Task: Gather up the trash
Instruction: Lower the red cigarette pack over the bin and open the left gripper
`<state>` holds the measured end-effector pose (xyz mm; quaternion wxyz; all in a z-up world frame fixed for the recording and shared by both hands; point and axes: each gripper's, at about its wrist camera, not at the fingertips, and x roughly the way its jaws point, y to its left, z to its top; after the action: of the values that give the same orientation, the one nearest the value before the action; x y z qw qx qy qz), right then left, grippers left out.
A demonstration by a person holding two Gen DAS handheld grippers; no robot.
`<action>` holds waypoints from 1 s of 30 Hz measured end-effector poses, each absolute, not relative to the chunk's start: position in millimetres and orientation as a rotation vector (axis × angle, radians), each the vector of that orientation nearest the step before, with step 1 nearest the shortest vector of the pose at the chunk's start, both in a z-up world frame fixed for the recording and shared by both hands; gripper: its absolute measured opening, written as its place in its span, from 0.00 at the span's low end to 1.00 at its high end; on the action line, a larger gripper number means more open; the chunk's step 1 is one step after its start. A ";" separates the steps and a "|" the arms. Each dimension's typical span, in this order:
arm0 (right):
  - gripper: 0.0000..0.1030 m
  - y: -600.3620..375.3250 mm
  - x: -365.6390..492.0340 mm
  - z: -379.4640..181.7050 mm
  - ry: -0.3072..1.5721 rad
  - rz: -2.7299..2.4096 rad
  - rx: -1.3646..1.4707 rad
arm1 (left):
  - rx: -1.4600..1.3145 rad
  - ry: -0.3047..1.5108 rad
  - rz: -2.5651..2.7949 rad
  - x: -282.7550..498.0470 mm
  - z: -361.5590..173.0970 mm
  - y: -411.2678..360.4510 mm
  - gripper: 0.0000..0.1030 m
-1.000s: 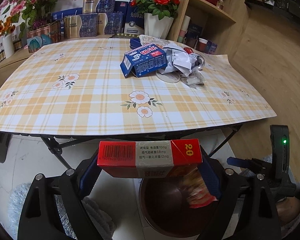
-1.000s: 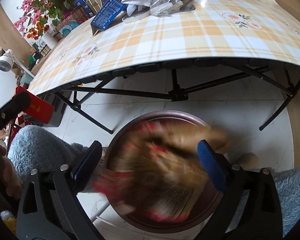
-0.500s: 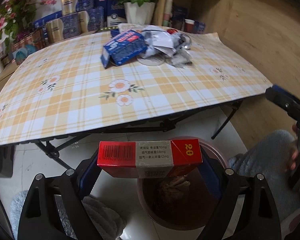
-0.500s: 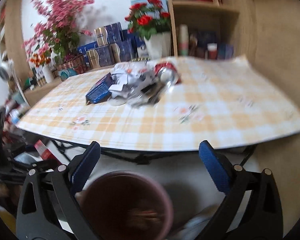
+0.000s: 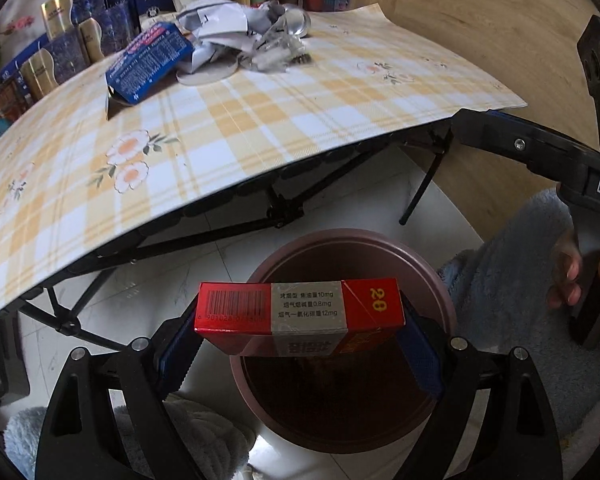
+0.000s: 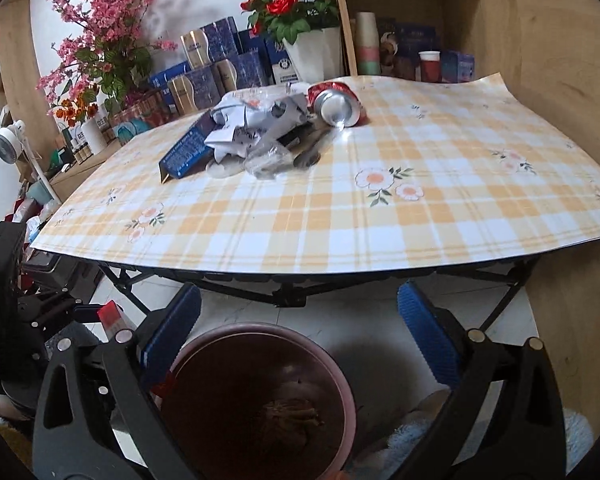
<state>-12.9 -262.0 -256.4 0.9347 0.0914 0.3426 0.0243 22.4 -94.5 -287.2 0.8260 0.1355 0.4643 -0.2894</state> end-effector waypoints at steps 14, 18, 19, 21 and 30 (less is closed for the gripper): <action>0.94 -268.8 -10.7 -263.1 0.724 0.004 0.220 | 0.187 0.971 -0.573 27.2 -277.1 -73.5 0.92; 0.95 -269.1 -10.2 -263.9 0.731 -0.008 0.216 | 0.141 0.958 -0.522 31.8 -272.4 -61.2 0.93; 0.94 -269.4 -9.8 -264.4 0.733 -0.009 0.217 | 0.127 0.956 -0.512 33.3 -271.4 -58.1 0.93; 0.94 -269.7 -9.7 -265.5 0.737 -0.012 0.218 | 0.092 0.956 -0.493 36.6 -270.0 -51.4 0.93; 0.94 -267.5 -7.2 -269.0 0.754 -0.021 0.205 | -0.038 0.962 -0.427 48.0 -268.7 -27.2 0.94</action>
<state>-7.2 -267.5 -269.0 0.9246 0.0998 0.3675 -0.0102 48.0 -27.2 -268.7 0.8644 -0.0180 0.4593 -0.2037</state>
